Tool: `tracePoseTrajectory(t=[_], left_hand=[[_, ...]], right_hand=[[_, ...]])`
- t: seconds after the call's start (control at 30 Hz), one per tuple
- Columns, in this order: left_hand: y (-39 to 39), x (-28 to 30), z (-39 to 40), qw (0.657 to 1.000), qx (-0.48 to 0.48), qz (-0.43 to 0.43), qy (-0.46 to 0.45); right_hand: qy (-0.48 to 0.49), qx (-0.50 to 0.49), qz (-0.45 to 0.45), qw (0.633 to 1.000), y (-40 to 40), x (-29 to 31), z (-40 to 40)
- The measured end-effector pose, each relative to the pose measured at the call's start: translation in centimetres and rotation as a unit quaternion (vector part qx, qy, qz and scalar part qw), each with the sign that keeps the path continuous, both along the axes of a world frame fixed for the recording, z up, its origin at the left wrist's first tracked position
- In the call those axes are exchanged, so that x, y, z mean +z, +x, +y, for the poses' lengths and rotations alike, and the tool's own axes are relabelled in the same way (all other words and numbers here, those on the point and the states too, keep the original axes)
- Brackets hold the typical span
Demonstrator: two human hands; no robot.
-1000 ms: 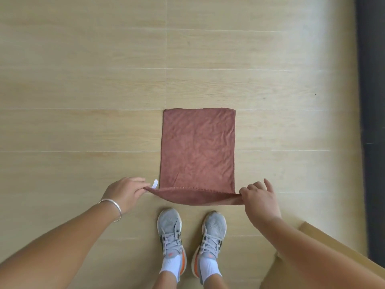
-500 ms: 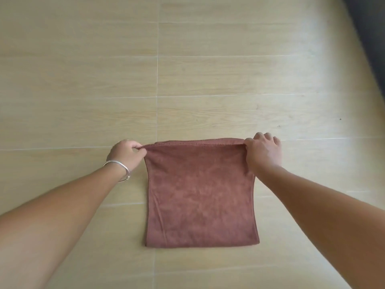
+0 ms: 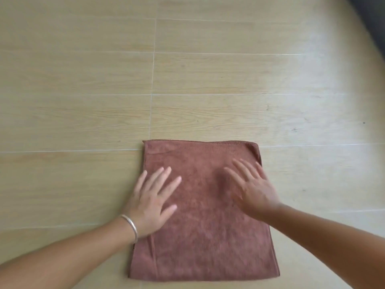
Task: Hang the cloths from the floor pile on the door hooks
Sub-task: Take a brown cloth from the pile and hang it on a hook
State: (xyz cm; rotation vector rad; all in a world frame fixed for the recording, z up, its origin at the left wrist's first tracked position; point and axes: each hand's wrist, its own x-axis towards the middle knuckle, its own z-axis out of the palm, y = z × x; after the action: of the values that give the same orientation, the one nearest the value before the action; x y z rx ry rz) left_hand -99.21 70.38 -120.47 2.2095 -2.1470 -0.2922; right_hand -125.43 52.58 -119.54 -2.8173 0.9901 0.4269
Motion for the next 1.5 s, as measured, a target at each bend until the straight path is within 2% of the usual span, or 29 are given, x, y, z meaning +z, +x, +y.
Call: tracePoseTrajectory(t=[0.1,0.17,0.33,0.43,0.57,0.73,0.9,1.07,1.27,1.37,1.5], left_hand=[[-2.6,-2.0,3.2,0.996,-0.021,-0.009,0.082],[-2.1,-3.1,3.1,0.995,-0.012,-0.030,0.093],[2.7,-3.6,-3.0,0.990,0.014,-0.080,0.113],[3.8,-3.2,-5.5,0.987,0.030,-0.092,0.132],[2.6,-2.5,-3.4,0.993,-0.021,-0.068,0.099],[1.8,-2.9,3.2,0.989,-0.107,-0.051,0.089],[2.8,-2.9,5.2,0.987,-0.132,-0.058,0.075],[2.4,-2.1,5.0,0.989,-0.102,-0.063,0.083],[1.7,3.4,4.3,0.985,-0.030,-0.081,0.148],[2.0,7.8,4.3,0.979,0.019,-0.070,0.193],[2.6,15.5,3.8,0.977,0.033,-0.101,0.187]], right_hand=[[0.038,0.022,0.069,0.997,-1.5,-1.5,2.3],[0.038,0.020,0.098,0.994,-1.5,-1.9,1.8],[0.013,-0.011,0.114,0.993,2.7,-2.0,-3.2],[0.015,-0.038,0.086,0.995,4.4,-1.5,-3.4],[0.028,0.081,0.035,0.996,2.3,-1.1,0.9],[0.031,0.179,0.062,0.981,-2.2,-1.6,3.4],[0.026,0.202,0.093,0.975,-4.5,-1.7,4.1],[-0.003,0.182,0.090,0.979,-5.3,-1.0,4.2],[0.006,0.027,0.125,0.992,-4.1,3.7,5.9],[-0.015,0.003,0.141,0.990,-4.3,8.2,5.6],[-0.031,-0.016,0.134,0.990,-3.7,16.4,4.5]])
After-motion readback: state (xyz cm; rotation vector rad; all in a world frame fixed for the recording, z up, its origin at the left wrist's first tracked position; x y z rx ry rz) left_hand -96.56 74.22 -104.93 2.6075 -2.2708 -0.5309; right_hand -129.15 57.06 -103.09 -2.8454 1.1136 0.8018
